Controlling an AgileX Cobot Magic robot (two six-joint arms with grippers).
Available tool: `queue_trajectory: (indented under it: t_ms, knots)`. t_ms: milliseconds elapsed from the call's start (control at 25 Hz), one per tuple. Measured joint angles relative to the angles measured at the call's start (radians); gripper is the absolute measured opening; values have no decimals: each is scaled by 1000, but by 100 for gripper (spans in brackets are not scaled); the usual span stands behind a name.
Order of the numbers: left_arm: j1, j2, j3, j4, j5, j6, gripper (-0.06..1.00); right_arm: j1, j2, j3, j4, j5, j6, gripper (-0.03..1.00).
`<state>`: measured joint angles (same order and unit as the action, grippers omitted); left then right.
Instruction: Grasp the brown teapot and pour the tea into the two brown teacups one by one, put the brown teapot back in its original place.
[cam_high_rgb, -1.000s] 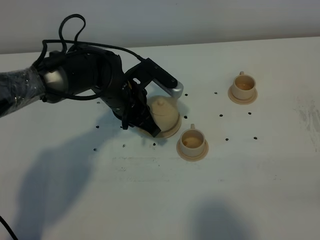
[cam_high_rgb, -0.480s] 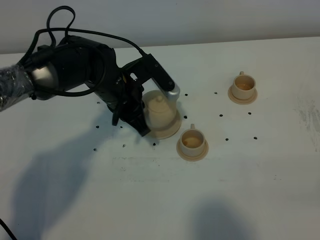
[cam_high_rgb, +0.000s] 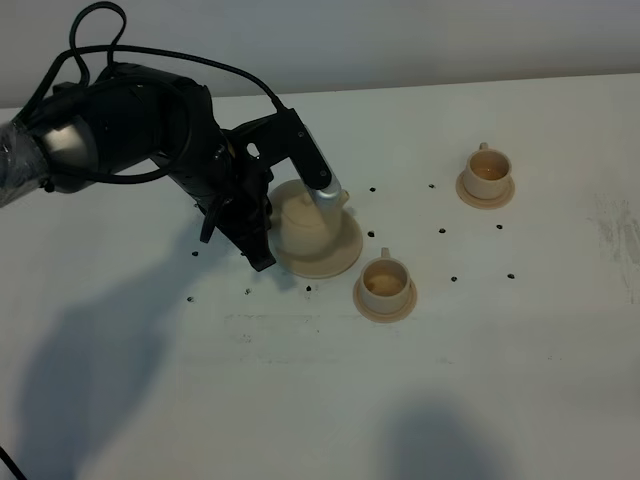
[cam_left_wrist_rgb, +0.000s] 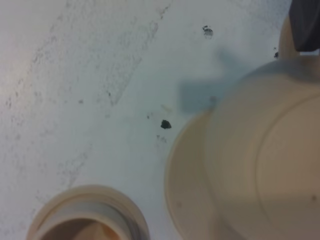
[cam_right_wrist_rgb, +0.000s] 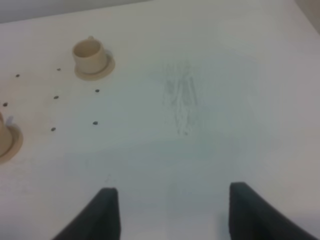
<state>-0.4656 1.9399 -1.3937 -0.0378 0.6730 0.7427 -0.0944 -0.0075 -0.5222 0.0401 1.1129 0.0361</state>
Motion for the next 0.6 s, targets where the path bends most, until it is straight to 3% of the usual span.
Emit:
queue_trajectory:
  t_ms: [280,600]
  knots:
    - [6,0,0,-82,-5,176,9,0,0,0,0,0,0,47]
    - [16,-6,0,-120,-2,312,9,0,0,0,0,0,0,47]
